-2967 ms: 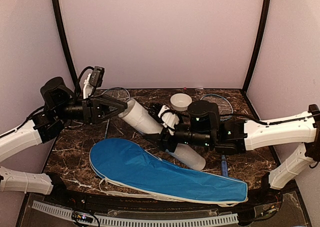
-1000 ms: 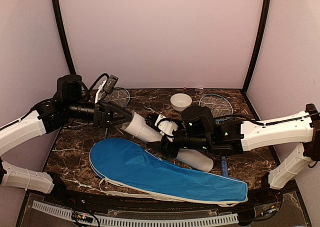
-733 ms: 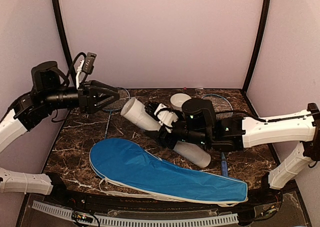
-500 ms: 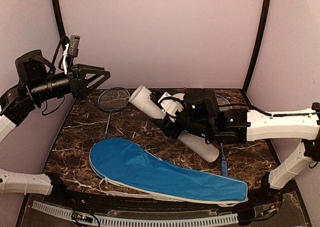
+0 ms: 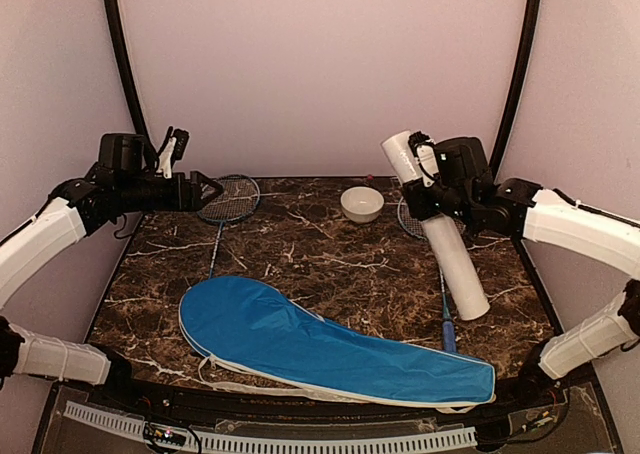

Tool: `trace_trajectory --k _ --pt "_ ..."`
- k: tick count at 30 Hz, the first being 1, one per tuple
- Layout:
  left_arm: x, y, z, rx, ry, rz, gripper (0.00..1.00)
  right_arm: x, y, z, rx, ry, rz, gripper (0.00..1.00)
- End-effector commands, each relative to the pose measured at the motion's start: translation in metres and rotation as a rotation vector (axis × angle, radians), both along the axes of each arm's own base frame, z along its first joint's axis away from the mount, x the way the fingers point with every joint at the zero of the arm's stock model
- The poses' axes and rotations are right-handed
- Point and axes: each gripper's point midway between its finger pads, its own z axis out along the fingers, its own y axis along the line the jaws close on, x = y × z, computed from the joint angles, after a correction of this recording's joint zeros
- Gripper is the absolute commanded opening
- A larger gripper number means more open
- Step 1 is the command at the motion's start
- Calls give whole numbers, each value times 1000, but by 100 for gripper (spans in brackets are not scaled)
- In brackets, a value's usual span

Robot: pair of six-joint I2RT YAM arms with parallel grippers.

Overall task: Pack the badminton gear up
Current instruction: Place the shuttle tube at the corner of the board.

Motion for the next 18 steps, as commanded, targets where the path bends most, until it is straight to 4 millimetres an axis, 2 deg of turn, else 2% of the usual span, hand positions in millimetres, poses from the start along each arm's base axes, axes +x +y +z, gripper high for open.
trace_trajectory --k 1,9,12,18 --pt "3 14 -15 62 -28 49 78 14 -53 -38 87 112 -163 60" --pt "1 42 -59 173 -66 163 79 27 -137 -113 181 243 -417 60" --pt "1 45 -62 187 -54 177 78 29 -168 -136 214 288 -521 60" --pt "3 50 -65 208 -49 199 78 29 -205 -173 233 348 -659 60"
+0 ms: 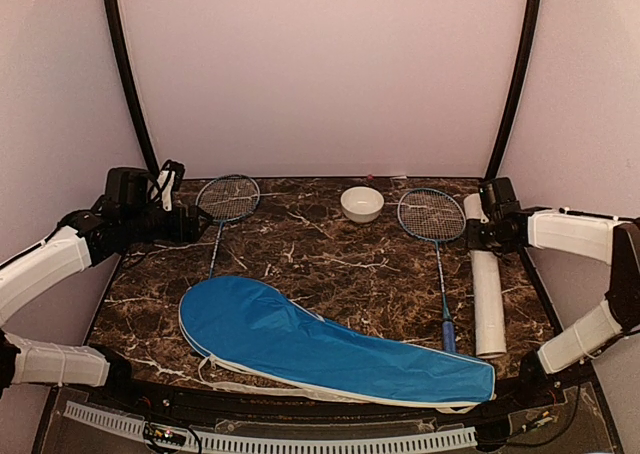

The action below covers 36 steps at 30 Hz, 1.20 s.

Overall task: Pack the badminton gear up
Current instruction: Place the shuttle tube at the corner of the board.

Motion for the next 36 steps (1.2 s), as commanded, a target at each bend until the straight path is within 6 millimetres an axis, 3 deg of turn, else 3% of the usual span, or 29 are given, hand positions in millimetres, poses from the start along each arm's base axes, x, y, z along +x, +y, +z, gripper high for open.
trace_trajectory --k 1,9,15,18,21,26,31,35,36 --pt "4 9 8 29 -44 34 78 9 -17 -18 78 -32 -117 61" --pt "4 10 2 40 -22 40 78 10 -38 -48 131 35 -179 65" --pt "4 9 -1 42 -6 34 78 5 -46 -55 106 61 -212 84" --pt "3 9 1 41 -17 33 78 5 -47 -49 108 47 -217 94" --pt "2 10 3 39 -25 36 78 4 -48 -35 112 24 -220 98" --pt "2 11 4 40 -32 38 78 1 -48 13 117 -65 -197 98" --pt "3 10 2 37 -29 37 78 -3 -15 70 208 -179 -11 95" --pt "3 7 -1 16 -12 32 79 -13 43 95 269 -220 207 93" --pt "3 6 -3 3 0 40 80 -19 66 96 273 -215 278 93"
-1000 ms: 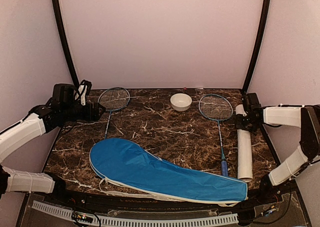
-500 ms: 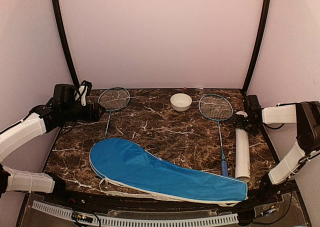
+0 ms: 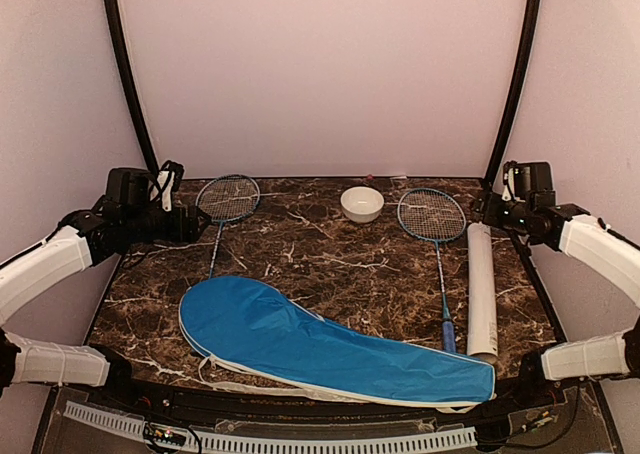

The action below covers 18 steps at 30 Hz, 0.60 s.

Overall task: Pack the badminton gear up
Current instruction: Place the shuttle tube at the corner of the board, then pick up the racket bag from the corner of the board.

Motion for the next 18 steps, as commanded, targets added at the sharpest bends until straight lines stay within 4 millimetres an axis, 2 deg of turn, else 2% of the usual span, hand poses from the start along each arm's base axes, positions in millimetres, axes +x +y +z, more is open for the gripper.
trace_trajectory --k 1,5,9,13,18 --pt "0 -3 -1 -44 12 5 80 -16 87 16 26 -30 319 93" --pt "-6 -5 -14 -180 101 82 80 -39 153 7 8 -9 500 92" --pt "-26 7 -36 -295 164 205 79 -56 194 0 21 -9 603 91" --pt "-54 31 -66 -353 211 353 78 -66 215 -9 56 -26 658 91" --pt "-83 37 -110 -429 351 453 77 -75 229 -14 105 -50 710 91"
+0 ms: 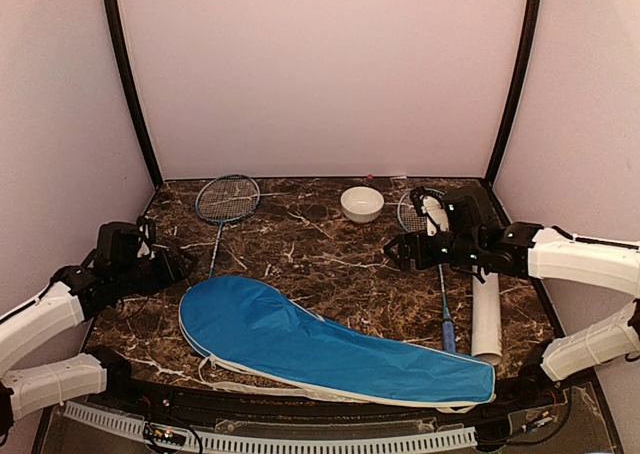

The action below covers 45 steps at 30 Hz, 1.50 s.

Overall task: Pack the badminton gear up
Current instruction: Pick up the racket bag from the corner of the board.

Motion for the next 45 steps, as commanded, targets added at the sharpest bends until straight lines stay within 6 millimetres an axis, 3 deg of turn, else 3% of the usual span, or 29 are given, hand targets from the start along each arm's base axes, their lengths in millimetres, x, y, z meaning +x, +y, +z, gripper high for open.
trace_trajectory --k 1,8,20,23,27,31,35,41,45 --pt "-24 11 -41 -98 169 146 78 -3 19 10 93 -46 48 91" --pt "-47 27 -73 -89 318 267 78 -4 25 11 109 -65 71 91" --pt "-63 12 -98 -204 397 243 73 -3 37 11 148 -74 108 91" --pt "-62 1 -101 -257 391 202 70 -2 42 13 151 -77 121 91" --pt "-64 -6 -105 -271 418 168 57 -1 49 21 172 -94 136 90" --pt "-55 -12 -85 -287 374 133 35 -7 59 30 185 -132 185 90" --pt "-41 -17 -48 -305 299 105 15 -18 79 34 165 -172 260 90" --pt "-22 -24 14 -335 187 64 3 -54 126 38 123 -252 402 92" --pt "-13 -27 51 -350 120 51 1 -87 165 40 112 -308 478 91"
